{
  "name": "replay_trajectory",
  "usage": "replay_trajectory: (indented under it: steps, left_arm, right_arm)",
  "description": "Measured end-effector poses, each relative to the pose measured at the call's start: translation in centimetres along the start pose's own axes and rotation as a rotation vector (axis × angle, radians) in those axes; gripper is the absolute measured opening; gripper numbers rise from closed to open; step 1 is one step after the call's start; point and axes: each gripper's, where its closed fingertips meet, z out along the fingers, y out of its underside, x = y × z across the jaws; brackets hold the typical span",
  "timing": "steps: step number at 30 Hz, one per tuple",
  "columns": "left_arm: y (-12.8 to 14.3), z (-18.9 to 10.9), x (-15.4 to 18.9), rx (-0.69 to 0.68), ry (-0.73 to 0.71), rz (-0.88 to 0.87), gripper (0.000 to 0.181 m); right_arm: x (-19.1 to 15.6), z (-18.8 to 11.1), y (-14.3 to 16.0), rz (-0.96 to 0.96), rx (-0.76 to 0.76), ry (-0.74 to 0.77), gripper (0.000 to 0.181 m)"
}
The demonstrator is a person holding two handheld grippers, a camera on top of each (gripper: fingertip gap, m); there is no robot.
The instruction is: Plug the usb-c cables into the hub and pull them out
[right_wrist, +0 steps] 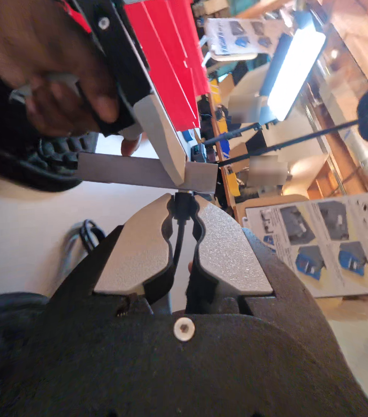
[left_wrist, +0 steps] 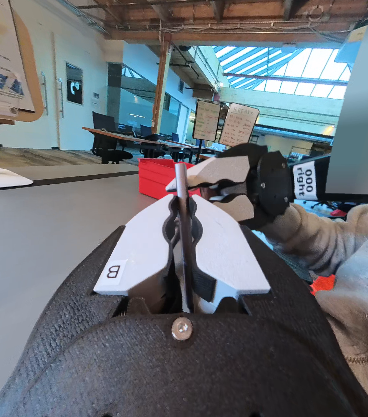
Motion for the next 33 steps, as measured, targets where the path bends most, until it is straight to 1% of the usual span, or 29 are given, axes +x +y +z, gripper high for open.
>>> replay_trajectory:
  steps: [1,3,4,5,6,7,8,9,12,14,16,20,22,24,27,29,31,33]
  left_arm:
    - [-0.3,0.1,0.0,0.021,-0.003,-0.012,0.008]
    - [-1.1,-0.2,-0.9,0.085,-0.03,-0.066,0.008]
    - [-1.9,-1.0,-1.9,0.149,-0.079,-0.096,0.008]
    - [-3.6,-3.0,-3.7,0.275,-0.13,-0.153,0.008]
    - [-4.8,-5.1,-5.6,0.355,-0.158,-0.238,0.008]
    - [-5.1,-6.4,-6.7,0.361,-0.178,-0.251,0.008]
    - [-5.0,-6.6,-6.6,0.321,-0.179,-0.214,0.008]
    - [-4.5,-5.9,-5.9,0.272,-0.158,-0.167,0.008]
    - [-2.5,-3.2,-3.3,0.127,-0.091,-0.045,0.009]
    - [-1.6,-2.4,-2.5,0.065,-0.069,0.014,0.009]
    - [-1.6,-2.4,-2.2,0.07,-0.051,0.016,0.01]
    - [-3.0,-3.7,-3.3,0.183,-0.041,-0.107,0.009]
    - [-3.3,-3.9,-3.4,0.207,-0.028,-0.143,0.009]
    - [-3.1,-3.9,-3.5,0.2,-0.033,-0.145,0.009]
    - [-2.9,-3.6,-3.4,0.182,-0.027,-0.144,0.009]
    - [-3.0,-3.7,-3.5,0.191,-0.027,-0.152,0.009]
    - [-3.1,-3.8,-3.7,0.204,-0.028,-0.169,0.009]
    - [-3.2,-3.9,-3.9,0.214,-0.029,-0.184,0.009]
  right_arm:
    - [0.4,0.1,-0.1,0.002,0.0,-0.01,0.013]
    - [0.9,1.0,-0.1,0.163,-0.011,0.041,0.013]
    - [1.2,1.4,1.8,0.286,-0.103,0.128,0.013]
    - [-0.1,1.5,3.9,0.399,-0.173,0.126,0.013]
    - [-1.8,1.1,4.8,0.471,-0.156,0.096,0.013]
    - [-2.7,0.4,4.4,0.464,-0.107,0.087,0.013]
    - [-2.1,-0.4,3.8,0.424,-0.085,0.121,0.013]
    - [-0.9,-1.0,3.1,0.414,-0.073,0.153,0.013]
    - [3.8,-2.6,1.7,0.486,0.009,0.222,0.013]
    - [7.5,-4.0,1.6,0.546,0.046,0.29,0.012]
    - [11.6,-6.0,1.9,0.594,0.077,0.374,0.012]
    - [19.4,-11.4,2.5,0.666,0.117,0.537,0.013]
    - [22.7,-14.6,3.0,0.665,0.107,0.625,0.013]
    - [25.0,-17.7,3.9,0.637,0.067,0.702,0.013]
    - [27.2,-21.9,5.8,0.606,-0.002,0.824,0.012]
    - [27.5,-24.0,7.5,0.617,-0.012,0.89,0.012]
    - [26.7,-25.3,10.1,0.634,-0.058,0.928,0.012]
    - [25.0,-26.2,12.5,0.65,-0.079,0.936,0.012]
